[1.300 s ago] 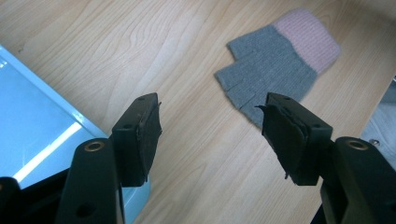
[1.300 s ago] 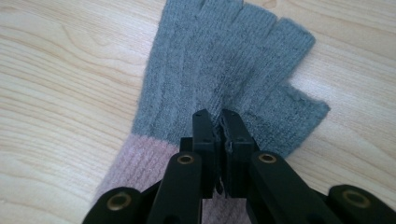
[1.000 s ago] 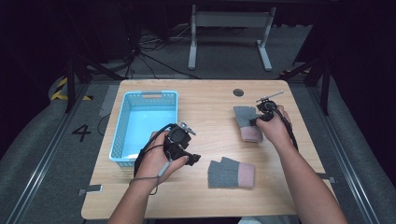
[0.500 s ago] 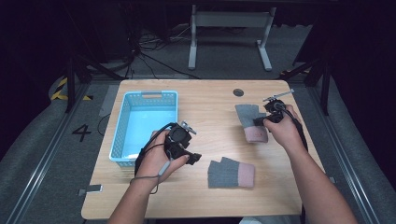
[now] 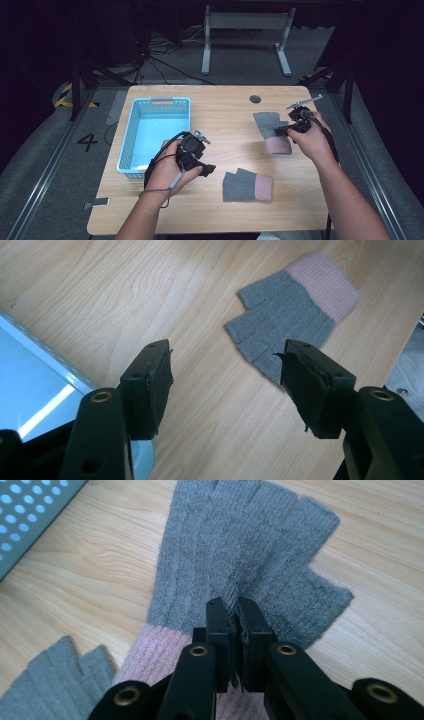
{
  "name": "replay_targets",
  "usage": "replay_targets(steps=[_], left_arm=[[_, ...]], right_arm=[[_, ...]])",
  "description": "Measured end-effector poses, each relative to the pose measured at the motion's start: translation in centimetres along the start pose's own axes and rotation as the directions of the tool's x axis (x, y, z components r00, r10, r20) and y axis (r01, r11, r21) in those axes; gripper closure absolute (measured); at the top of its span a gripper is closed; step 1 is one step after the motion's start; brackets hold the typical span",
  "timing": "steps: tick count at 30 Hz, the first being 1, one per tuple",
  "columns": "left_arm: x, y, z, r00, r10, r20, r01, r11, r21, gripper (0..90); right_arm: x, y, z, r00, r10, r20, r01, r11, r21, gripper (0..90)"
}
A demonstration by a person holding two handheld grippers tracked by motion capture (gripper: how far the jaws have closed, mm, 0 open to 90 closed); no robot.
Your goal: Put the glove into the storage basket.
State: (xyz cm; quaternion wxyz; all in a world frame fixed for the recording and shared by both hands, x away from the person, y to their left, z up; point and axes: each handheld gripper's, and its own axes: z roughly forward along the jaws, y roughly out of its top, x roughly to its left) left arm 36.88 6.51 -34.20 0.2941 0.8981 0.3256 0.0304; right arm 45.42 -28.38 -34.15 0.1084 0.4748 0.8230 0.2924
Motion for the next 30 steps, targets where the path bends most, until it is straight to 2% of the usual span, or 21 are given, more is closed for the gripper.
replay_targets(steps=[3, 7, 13, 16, 21, 26, 30], left_arm=[[0.0, 0.0, 0.0, 1.0000, 0.002, 0.000, -0.002, 1.0000, 0.001, 38.1], [0.0, 0.0, 0.0, 1.0000, 0.002, -0.002, -0.002, 1.0000, 0.007, 38.0], [0.0, -0.2, -0.2, 1.0000, -0.005, -0.003, 0.005, 1.0000, -0.005, 38.1], [0.0, -0.4, -0.3, 0.9999, -0.006, -0.009, 0.006, 1.0000, 0.004, 38.0], [-0.1, -0.7, -0.4, 0.9998, -0.013, -0.015, 0.013, 0.9999, 0.002, 38.0], [-0.2, -1.0, -0.7, 0.9996, -0.019, -0.021, 0.019, 0.9998, 0.003, 38.0], [-0.3, -1.3, -0.8, 0.9993, -0.026, -0.027, 0.026, 0.9997, 0.004, 38.0]], right_arm=[[0.3, -0.2, -0.5, 0.9996, -0.021, -0.020, 0.021, 1.000, -0.005, 85.8], [0.8, -0.4, -1.2, 0.9953, -0.076, -0.060, 0.076, 0.997, -0.007, 85.8], [2.0, -0.8, -2.0, 0.9839, -0.155, -0.089, 0.155, 0.988, -0.005, 85.8], [2.6, -1.0, -2.4, 0.9763, -0.191, -0.100, 0.192, 0.981, -0.002, 85.7], [3.7, -1.2, -2.6, 0.9598, -0.250, -0.127, 0.252, 0.968, -0.004, 85.7], [4.7, -1.6, -2.5, 0.9370, -0.312, -0.158, 0.316, 0.949, 0.000, 85.7], [5.4, -2.1, -2.3, 0.9201, -0.343, -0.189, 0.350, 0.937, 0.004, 85.7]])
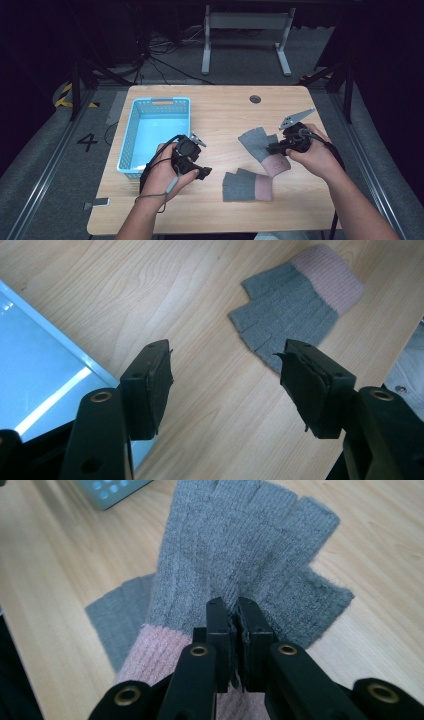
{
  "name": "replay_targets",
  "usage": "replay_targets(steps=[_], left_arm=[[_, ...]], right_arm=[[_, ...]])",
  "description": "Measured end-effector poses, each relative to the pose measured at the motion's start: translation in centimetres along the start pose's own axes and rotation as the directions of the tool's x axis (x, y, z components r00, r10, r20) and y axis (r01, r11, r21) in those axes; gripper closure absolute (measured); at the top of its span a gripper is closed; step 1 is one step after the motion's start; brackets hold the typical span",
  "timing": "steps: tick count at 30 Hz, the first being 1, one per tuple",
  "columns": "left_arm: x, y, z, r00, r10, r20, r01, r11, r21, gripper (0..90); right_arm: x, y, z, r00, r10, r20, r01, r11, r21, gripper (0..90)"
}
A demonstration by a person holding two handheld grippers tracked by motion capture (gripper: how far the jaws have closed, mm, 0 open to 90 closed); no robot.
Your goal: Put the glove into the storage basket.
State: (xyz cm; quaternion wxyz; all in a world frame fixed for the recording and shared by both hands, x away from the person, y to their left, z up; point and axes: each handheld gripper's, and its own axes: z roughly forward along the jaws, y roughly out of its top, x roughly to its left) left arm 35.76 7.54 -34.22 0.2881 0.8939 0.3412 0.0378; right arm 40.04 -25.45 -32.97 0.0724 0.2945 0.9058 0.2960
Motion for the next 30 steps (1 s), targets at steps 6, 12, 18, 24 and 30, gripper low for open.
replay_targets(steps=[6, 12, 18, 24, 30], left_arm=[[0.0, -0.2, 0.0, 1.0000, -0.007, -0.004, 0.007, 1.0000, 0.006, 38.0], [0.0, -0.2, 0.2, 1.0000, -0.005, 0.000, 0.005, 0.9999, 0.011, 37.9], [0.0, -0.1, 0.4, 1.0000, 0.000, 0.004, 0.000, 0.9999, 0.013, 37.9], [-0.1, 0.1, 0.8, 0.9999, 0.008, 0.012, -0.008, 0.9997, 0.021, 37.8], [-0.2, 0.2, 0.9, 0.9998, 0.011, 0.014, -0.011, 0.9997, 0.021, 37.8]], right_arm=[[1.0, -0.2, 0.6, 0.9986, -0.041, -0.034, 0.042, 0.999, 0.016, 85.6], [2.1, -0.2, 1.4, 0.9933, -0.083, -0.081, 0.085, 0.996, 0.019, 85.6], [2.9, -0.9, 2.7, 0.9879, -0.083, -0.131, 0.083, 0.997, -0.002, 85.6], [3.4, -1.3, 4.1, 0.9780, -0.128, -0.164, 0.134, 0.991, 0.026, 85.5], [3.7, -1.5, 4.9, 0.9721, -0.149, -0.181, 0.163, 0.985, 0.064, 85.4]])
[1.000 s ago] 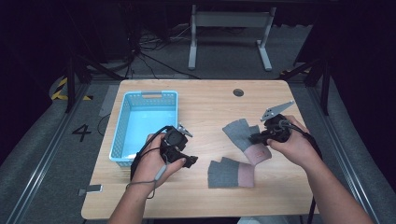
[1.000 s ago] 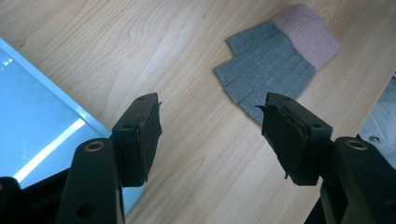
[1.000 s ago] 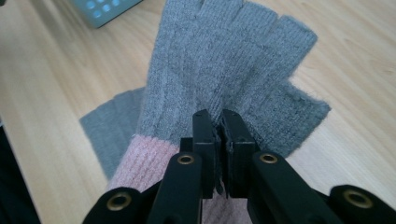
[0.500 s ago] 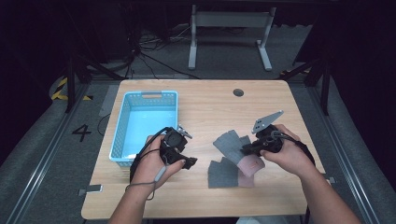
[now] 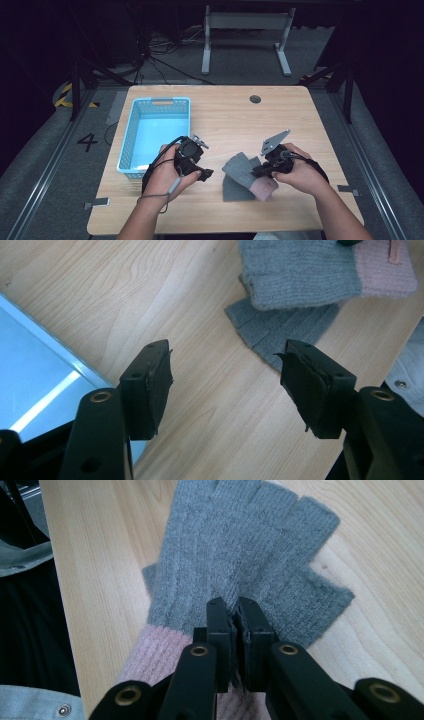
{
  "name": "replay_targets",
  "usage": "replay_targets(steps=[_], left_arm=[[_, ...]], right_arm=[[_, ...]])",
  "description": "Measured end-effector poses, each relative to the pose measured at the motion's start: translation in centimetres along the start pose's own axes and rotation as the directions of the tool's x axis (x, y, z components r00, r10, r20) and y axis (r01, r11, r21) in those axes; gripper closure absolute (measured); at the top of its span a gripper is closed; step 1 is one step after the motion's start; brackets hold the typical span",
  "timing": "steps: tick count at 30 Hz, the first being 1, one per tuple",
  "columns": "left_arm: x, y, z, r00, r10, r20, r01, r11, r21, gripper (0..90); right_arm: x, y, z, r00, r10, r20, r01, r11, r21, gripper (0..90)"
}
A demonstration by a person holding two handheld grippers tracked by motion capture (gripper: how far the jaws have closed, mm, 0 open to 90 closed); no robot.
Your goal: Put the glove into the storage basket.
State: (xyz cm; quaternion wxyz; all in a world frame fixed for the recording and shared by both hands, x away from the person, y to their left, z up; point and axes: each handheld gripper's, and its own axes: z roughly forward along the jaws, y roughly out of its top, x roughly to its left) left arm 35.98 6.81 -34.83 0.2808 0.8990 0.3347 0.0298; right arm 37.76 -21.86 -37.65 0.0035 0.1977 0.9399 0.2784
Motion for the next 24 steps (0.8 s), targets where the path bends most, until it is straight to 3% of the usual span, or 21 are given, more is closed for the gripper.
replay_targets(steps=[7, 15, 20, 24], left_arm=[[-0.3, 0.0, 0.6, 0.9999, 0.008, 0.007, -0.008, 0.9997, 0.022, 38.4], [-0.4, 0.0, 1.2, 0.9987, 0.023, 0.045, -0.025, 0.9991, 0.035, 50.5], [-0.2, -0.2, 1.6, 0.9970, 0.027, 0.072, -0.030, 0.9991, 0.031, 60.7], [-0.2, -0.3, 2.2, 0.9940, 0.046, 0.099, -0.050, 0.9980, 0.039, 69.4]], right_arm=[[0.1, -0.3, 1.2, 0.9997, -0.018, -0.018, 0.019, 0.998, 0.057, 85.3], [0.3, -0.3, 2.8, 0.9985, -0.034, -0.042, 0.039, 0.992, 0.121, 84.3], [0.2, -0.5, 3.4, 0.9994, -0.026, -0.023, 0.029, 0.993, 0.119, 79.7], [0.4, -0.7, 2.8, 1.0000, -0.002, -0.003, 0.002, 0.997, 0.077, 74.5]])
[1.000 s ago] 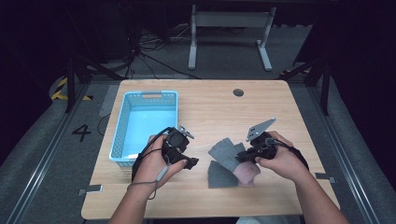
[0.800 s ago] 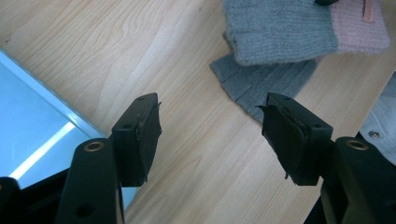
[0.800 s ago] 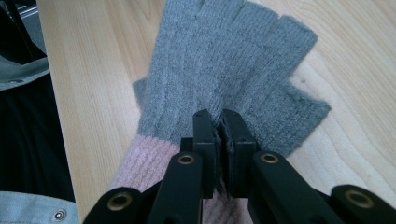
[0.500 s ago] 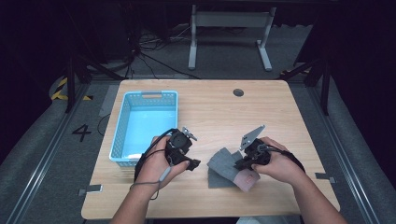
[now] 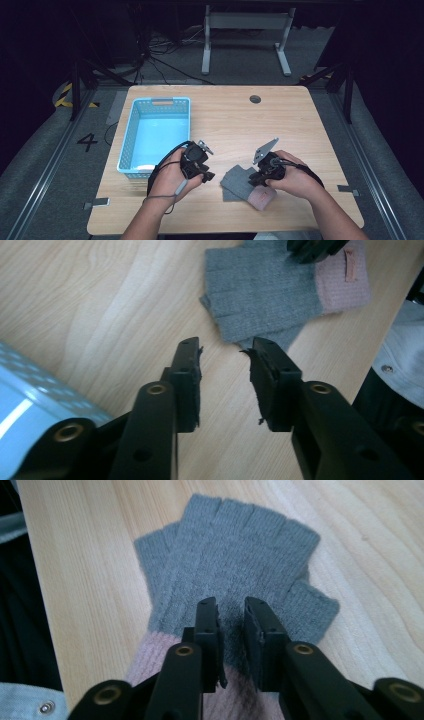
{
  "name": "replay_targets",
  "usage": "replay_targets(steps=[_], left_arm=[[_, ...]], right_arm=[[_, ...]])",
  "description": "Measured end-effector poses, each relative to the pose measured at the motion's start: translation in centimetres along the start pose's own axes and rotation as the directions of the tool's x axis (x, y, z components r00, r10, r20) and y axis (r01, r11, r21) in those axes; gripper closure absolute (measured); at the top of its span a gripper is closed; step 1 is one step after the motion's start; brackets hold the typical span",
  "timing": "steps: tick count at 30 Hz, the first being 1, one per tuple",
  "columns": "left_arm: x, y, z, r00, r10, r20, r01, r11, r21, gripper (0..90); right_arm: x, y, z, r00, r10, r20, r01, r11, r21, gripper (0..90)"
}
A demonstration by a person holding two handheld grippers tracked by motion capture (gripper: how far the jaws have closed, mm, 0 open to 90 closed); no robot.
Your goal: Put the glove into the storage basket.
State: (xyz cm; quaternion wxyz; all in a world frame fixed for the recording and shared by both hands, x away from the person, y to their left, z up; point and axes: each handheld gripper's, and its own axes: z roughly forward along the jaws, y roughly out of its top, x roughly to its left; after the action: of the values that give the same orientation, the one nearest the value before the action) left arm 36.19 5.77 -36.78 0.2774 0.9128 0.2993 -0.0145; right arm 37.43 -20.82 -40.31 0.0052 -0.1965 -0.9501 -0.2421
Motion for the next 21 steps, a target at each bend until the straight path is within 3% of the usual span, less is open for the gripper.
replay_targets(steps=[9, 13, 21], left_arm=[[-0.3, 0.5, 1.1, 0.9991, 0.028, 0.031, -0.028, 0.9994, 0.020, 81.4], [-0.5, 0.5, 1.6, 0.9986, 0.036, 0.037, -0.038, 0.9984, 0.043, 84.1], [-0.4, 0.2, 2.5, 0.9978, 0.014, 0.065, -0.021, 0.9944, 0.104, 81.7]], right_arm=[[0.2, -2.6, -2.7, 0.9945, 0.074, 0.074, -0.069, 0.995, -0.071, 70.3], [0.3, -3.8, -3.5, 0.9922, 0.081, 0.094, -0.072, 0.992, -0.101, 70.9], [0.8, -6.0, -4.3, 0.9893, 0.116, 0.089, -0.109, 0.991, -0.077, 71.1]])
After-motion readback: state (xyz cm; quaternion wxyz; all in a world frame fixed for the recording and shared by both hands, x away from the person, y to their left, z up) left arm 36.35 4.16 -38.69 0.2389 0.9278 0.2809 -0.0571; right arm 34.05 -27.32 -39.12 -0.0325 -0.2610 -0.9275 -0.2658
